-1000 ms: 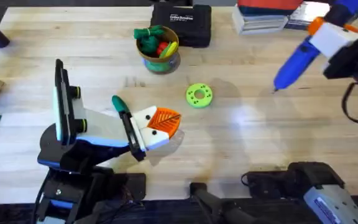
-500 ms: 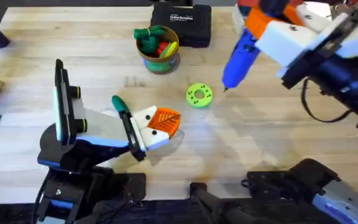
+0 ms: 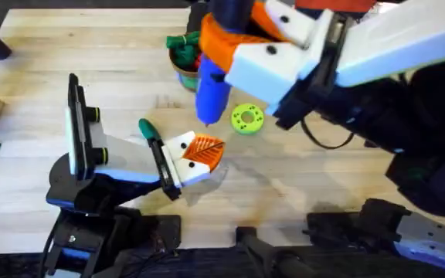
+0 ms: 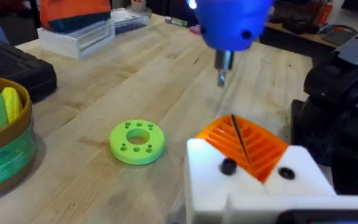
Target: Pick up the gripper from the table and insert it into the empty holder that is missing its gripper. Then pick up a screw, insert it into the mounting hole, and use the screwdriver to tighten it. Finally, clean up the table by picking up the vegetable and placing it into the bucket.
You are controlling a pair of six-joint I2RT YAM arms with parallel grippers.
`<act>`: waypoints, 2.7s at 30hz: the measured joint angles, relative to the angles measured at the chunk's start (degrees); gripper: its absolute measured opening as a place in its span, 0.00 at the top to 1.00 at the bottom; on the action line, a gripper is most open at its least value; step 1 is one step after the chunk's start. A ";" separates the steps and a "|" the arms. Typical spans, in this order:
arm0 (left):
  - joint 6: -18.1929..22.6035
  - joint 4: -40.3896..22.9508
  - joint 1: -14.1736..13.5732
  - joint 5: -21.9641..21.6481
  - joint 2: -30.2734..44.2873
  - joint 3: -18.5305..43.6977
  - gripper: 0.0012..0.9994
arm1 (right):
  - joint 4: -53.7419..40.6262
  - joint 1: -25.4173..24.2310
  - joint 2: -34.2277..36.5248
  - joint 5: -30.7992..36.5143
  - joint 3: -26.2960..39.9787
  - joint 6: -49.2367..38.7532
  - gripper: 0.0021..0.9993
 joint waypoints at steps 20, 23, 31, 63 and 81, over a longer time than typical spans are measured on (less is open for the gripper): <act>0.00 0.00 0.00 0.00 0.00 0.01 1.00 | 7.80 6.42 6.23 -0.62 -0.04 1.17 0.87; 0.00 0.00 0.00 0.00 0.00 0.01 1.00 | 10.04 6.42 8.00 -2.45 -0.04 0.12 0.87; 0.00 0.00 0.00 0.00 0.00 0.01 1.00 | 10.30 6.57 9.62 -5.61 -0.04 -3.20 0.87; -0.02 -0.04 0.00 0.00 0.00 0.01 1.00 | 7.98 6.59 9.62 -6.07 -0.04 -5.18 0.87; 0.00 -0.06 0.00 0.02 0.00 0.01 1.00 | 7.86 6.59 9.62 -6.22 -0.04 -5.25 0.87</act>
